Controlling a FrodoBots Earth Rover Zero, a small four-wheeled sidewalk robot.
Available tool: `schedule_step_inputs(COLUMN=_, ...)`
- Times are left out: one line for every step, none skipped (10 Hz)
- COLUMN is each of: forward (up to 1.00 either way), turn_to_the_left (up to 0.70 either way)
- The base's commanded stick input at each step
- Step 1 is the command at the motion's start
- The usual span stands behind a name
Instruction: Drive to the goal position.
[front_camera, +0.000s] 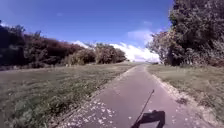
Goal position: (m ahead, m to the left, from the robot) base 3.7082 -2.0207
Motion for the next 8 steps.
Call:
schedule_step_inputs(forward=0.1, turn_to_the_left=0.0)
schedule_step_inputs(forward=1.0, turn_to_the_left=0.0)
schedule_step_inputs(forward=1.0, turn_to_the_left=0.0)
schedule_step_inputs(forward=1.0, turn_to_the_left=0.0)
schedule_step_inputs(forward=1.0, turn_to_the_left=0.0)
schedule_step_inputs(forward=1.0, turn_to_the_left=0.0)
schedule_step_inputs(forward=1.0, turn_to_the_left=0.0)
schedule_step_inputs(forward=1.0, turn_to_the_left=-0.25)
